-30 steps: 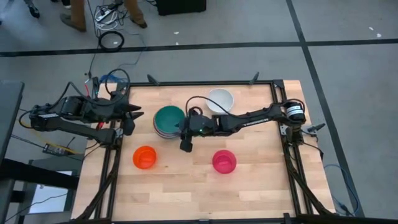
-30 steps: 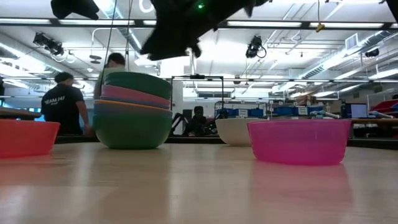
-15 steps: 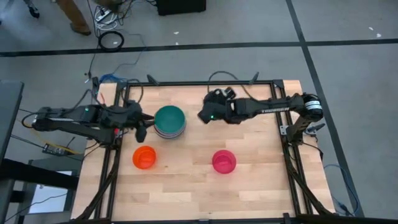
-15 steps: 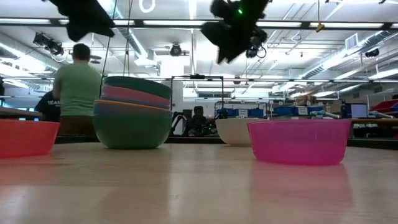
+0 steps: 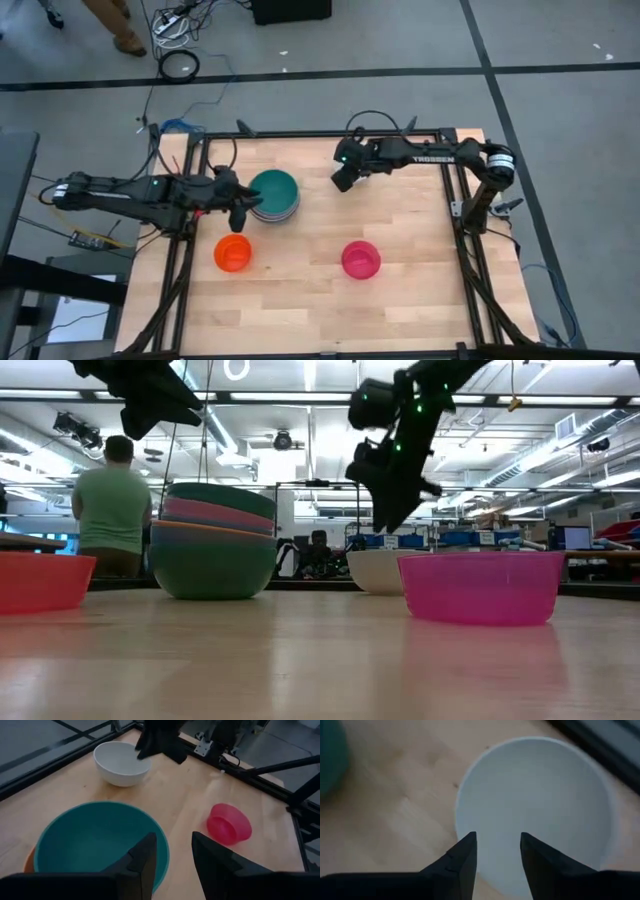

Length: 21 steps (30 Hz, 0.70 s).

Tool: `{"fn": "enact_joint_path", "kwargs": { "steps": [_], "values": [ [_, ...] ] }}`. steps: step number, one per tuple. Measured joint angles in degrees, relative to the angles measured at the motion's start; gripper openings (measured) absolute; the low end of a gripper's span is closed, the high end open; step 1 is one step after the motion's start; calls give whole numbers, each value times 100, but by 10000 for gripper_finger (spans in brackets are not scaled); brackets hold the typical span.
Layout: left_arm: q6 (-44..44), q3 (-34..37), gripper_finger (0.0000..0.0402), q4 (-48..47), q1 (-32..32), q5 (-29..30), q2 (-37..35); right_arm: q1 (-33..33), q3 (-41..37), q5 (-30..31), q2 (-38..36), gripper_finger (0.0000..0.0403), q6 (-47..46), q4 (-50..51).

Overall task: Nest bowls inside each other
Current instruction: Stack the white bowl on top of the green bowl

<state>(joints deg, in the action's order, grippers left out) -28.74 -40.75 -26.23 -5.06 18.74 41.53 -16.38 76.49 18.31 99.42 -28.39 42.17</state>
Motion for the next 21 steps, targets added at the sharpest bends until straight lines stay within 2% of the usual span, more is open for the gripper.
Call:
{"fn": "enact_joint_path", "kwargs": {
  "steps": [6, 13, 21],
  "values": [
    [-1, 0, 133, -9, 0, -23, -1, -190, -387, -1279, -4, 149, 363, -736],
    [1, 0, 133, -1, 0, -24, 1, -188, -438, -1194, 10, 160, 699, -761],
    [-1, -4, 133, 61, 0, -24, 3, -186, -442, -1150, 417, 160, 1160, -952]
  ]
}}
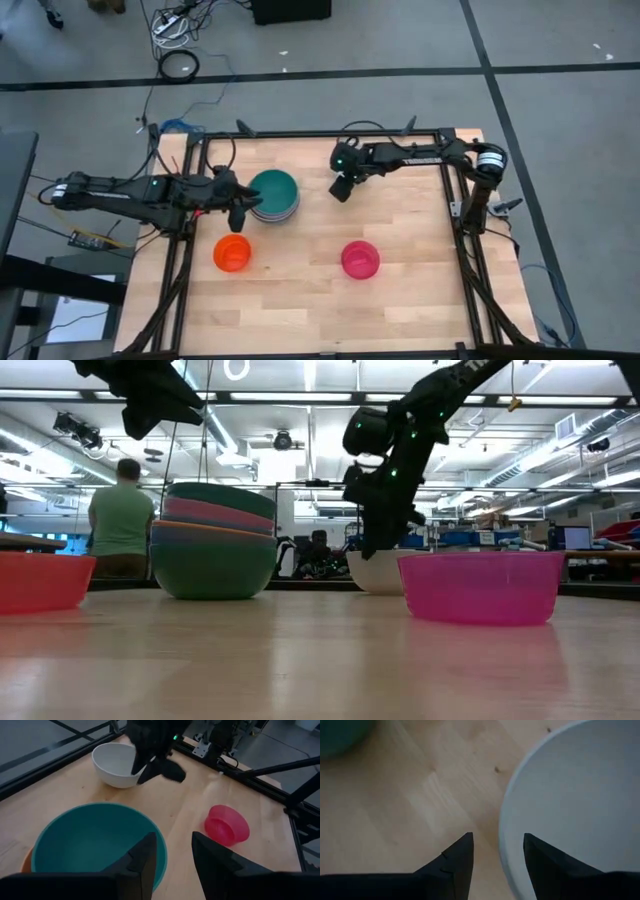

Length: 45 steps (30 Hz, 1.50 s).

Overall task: Nest bowls inside each other
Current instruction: Stack the white bowl on top of the green bowl

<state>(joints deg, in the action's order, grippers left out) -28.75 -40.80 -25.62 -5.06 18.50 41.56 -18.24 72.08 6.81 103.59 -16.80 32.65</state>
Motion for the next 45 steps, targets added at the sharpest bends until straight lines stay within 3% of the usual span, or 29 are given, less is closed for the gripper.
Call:
{"fn": "enact_joint_path", "kwargs": {
  "steps": [7, 10, 13, 15, 23, 28, 37, 45],
  "values": [
    [7, 0, 133, 43, 2, 1, -1, 30, -3, 396, 455, 149, 112, -151],
    [9, 0, 133, 33, 2, 0, 0, 63, 4, 475, 534, 106, 268, -285],
    [11, 0, 133, 22, 2, 2, -2, 144, 4, 497, 499, 30, 580, -321],
    [15, 0, 133, 19, 2, 0, 0, 227, 2, 591, 427, 11, 693, -220],
    [61, 0, 133, 32, 0, 2, 0, 565, 11, 844, 14, 2, 634, 114],
    [114, 0, 133, 42, 2, 2, -2, 933, 420, 874, -317, 1, 629, 184],
    [168, 0, 133, 57, 2, 23, -7, 1791, 1725, 573, -351, 0, 1210, -891],
    [646, -180, 133, 587, 7, 140, -156, 1942, 1899, 367, -339, 0, 1204, -1340]
  ]
}}
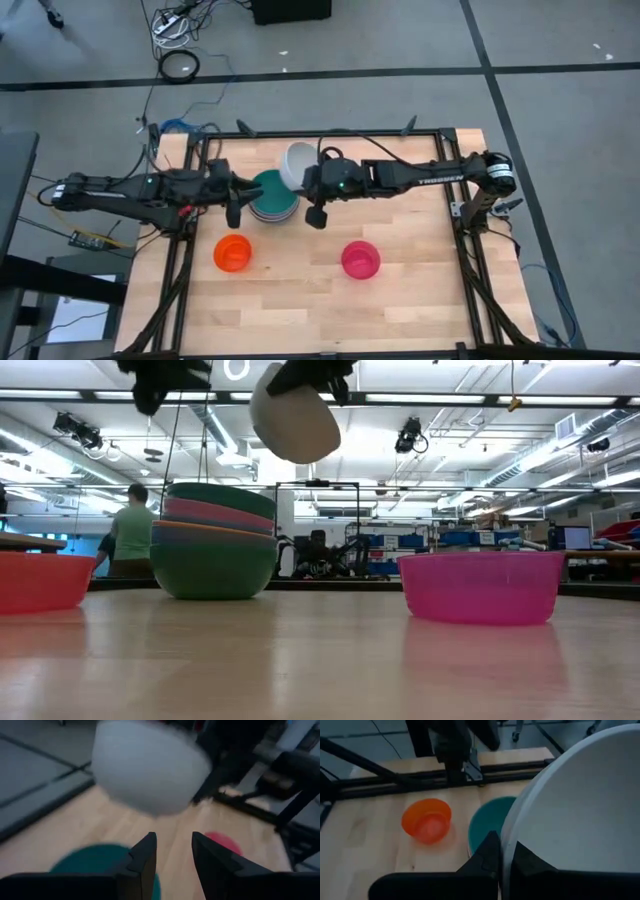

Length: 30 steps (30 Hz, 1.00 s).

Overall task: Nest bowls inside each other
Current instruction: Stack the white bowl on top of the green bowl

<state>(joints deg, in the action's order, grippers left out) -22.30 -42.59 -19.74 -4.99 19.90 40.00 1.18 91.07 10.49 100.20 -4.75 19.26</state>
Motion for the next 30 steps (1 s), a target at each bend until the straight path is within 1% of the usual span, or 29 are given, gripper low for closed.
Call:
{"fn": "enact_joint_path", "kwargs": {
  "steps": [6, 8, 10, 11, 16, 18, 20, 22, 30],
  "values": [
    [431, -420, 133, 116, 0, 4, -111, -12, 0, -205, 285, 0, -63, -536],
    [535, -519, 133, 102, 0, 4, -148, -39, -13, -289, 354, 0, -116, -426],
    [580, -593, 133, 119, 0, 5, -193, -54, 4, -331, 457, 0, -148, -671],
    [587, -602, 133, 83, 0, 4, -212, -54, -4, -338, 493, 0, -164, -582],
    [676, -625, 133, 83, 2, 5, -307, -95, 2, -487, 709, 0, -176, -904],
    [688, -625, 133, 100, 2, 7, -318, -113, -9, -622, 802, 0, -181, -914],
    [683, -625, 133, 76, 2, 4, -331, -119, -4, -732, 879, 0, -177, -1136],
    [681, -625, 133, 76, 2, 4, -334, -123, 3, -768, 988, 0, -180, -1361],
    [670, -622, 133, 58, 2, 4, -334, -123, 0, -912, 1222, 2, -212, -1578]
  ]
}}
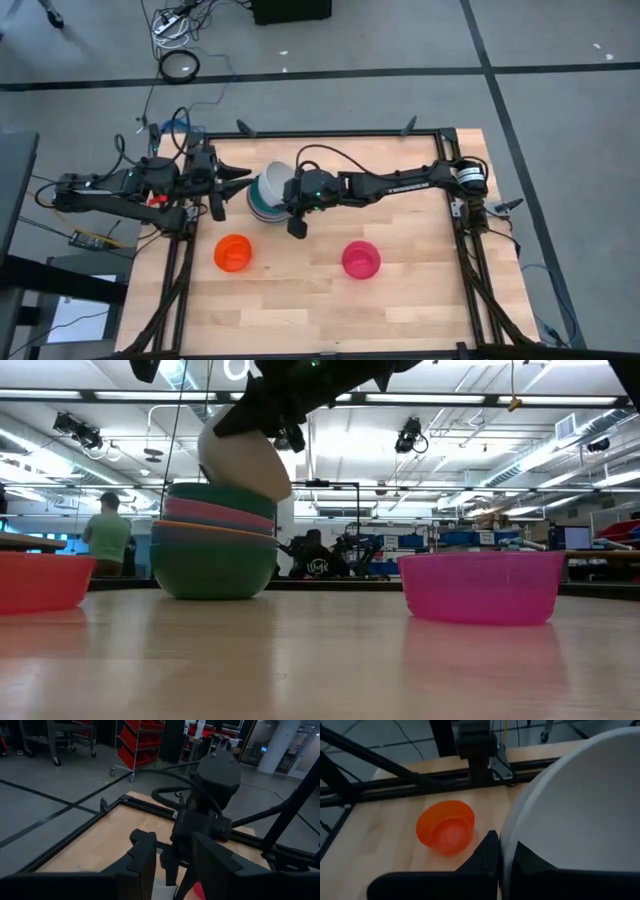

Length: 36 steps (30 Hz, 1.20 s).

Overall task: Nest bowls inside each other
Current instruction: Stack the white bowl on top of the green bowl

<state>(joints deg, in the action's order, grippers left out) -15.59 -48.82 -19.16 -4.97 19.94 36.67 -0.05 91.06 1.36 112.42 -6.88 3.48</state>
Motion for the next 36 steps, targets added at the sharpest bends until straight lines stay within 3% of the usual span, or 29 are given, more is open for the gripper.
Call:
{"fn": "enact_joint_path", "kwargs": {
  "steps": [17, 29, 36],
  "values": [
    [-10, 2, 133, -84, 1, 0, 0, 21, -2, -59, 0, 126, -221, -19],
    [-138, 4, 133, -299, 2, 7, 2, 222, -2, 528, -9, 119, -367, 560],
    [-155, 4, 133, -299, 2, 9, 0, 221, -6, 536, -4, 110, -507, 579]
  ]
}}
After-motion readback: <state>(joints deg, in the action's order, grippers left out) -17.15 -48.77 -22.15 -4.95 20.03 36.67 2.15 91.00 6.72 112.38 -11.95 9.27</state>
